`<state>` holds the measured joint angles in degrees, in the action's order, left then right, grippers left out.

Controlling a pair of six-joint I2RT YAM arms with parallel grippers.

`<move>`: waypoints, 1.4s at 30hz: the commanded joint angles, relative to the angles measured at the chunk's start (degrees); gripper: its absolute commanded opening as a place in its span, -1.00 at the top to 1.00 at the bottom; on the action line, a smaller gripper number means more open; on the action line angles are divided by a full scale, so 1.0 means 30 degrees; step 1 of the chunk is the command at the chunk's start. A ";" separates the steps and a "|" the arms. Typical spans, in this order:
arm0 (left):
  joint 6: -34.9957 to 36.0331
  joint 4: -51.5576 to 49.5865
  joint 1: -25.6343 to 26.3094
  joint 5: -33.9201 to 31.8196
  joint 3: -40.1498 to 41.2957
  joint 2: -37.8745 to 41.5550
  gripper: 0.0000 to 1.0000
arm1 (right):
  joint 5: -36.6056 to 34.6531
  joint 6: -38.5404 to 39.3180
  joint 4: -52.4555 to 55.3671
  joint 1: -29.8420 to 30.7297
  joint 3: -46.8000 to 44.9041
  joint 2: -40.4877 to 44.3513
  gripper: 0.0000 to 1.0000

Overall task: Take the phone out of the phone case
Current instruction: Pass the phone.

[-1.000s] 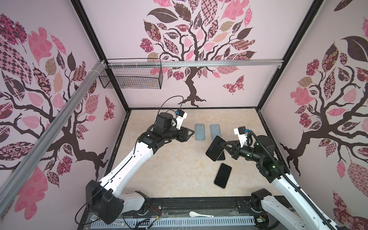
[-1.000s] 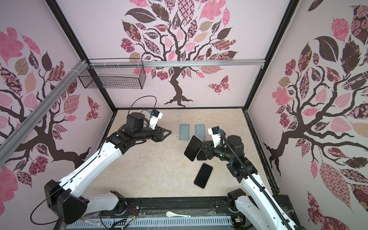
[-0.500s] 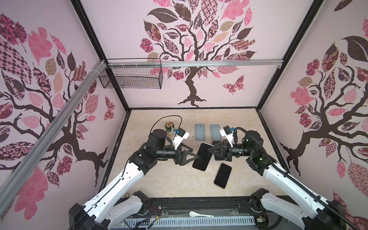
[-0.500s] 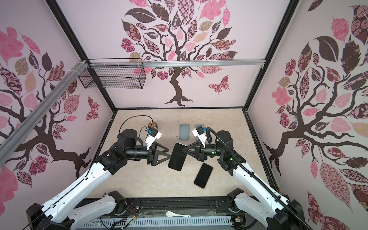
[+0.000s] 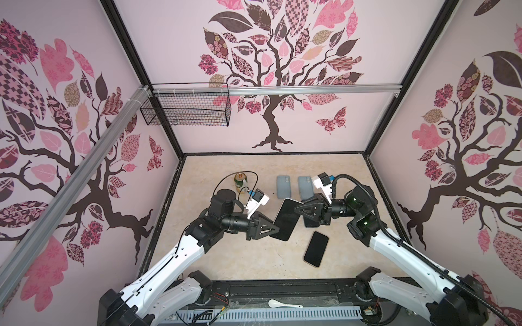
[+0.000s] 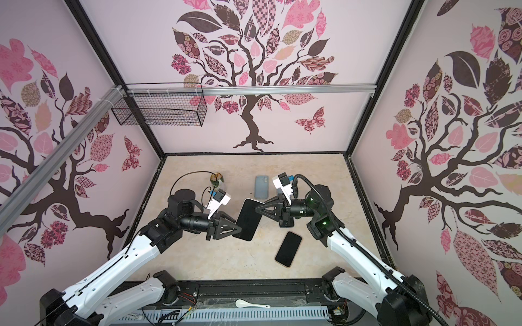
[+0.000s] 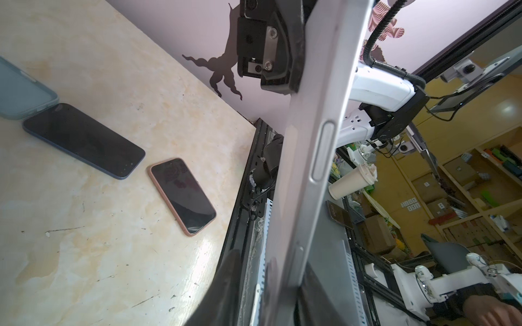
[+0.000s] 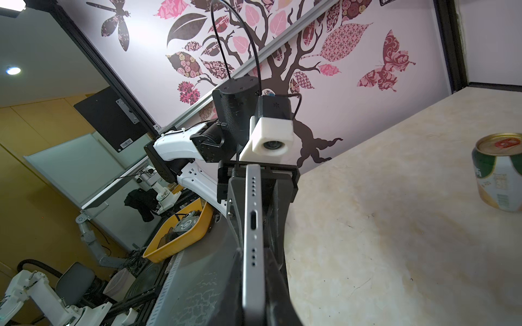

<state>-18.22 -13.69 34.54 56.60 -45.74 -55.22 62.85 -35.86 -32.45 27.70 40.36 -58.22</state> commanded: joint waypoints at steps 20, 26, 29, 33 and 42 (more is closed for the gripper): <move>-0.1895 0.2850 0.0072 -0.0996 0.1020 0.1438 1.00 | -0.2078 -0.1090 -0.2433 0.0123 0.0306 0.0546 0.31; -0.5642 0.8323 0.0066 -0.3564 0.2501 0.1959 1.00 | -0.4901 -0.3280 -0.5362 0.0308 -0.1075 0.0885 -0.15; -0.6205 0.9343 0.0057 -0.4516 0.2735 0.2392 1.00 | -0.6440 -0.3619 -0.5777 0.0699 -0.1892 0.1336 -0.17; -0.6853 1.0089 0.0076 -0.4986 0.2691 0.2525 1.00 | -0.6858 -0.3902 -0.5771 0.1192 -0.2412 0.1370 -0.17; -0.7447 1.1037 0.0145 -0.4355 0.2720 0.1965 1.00 | -0.6780 -0.4718 -0.7318 0.2387 -0.2447 0.0432 -0.11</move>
<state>-39.75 14.22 34.83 42.76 -38.13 -49.28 43.11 -49.32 -50.96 34.06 31.55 -55.96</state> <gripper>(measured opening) 0.114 0.557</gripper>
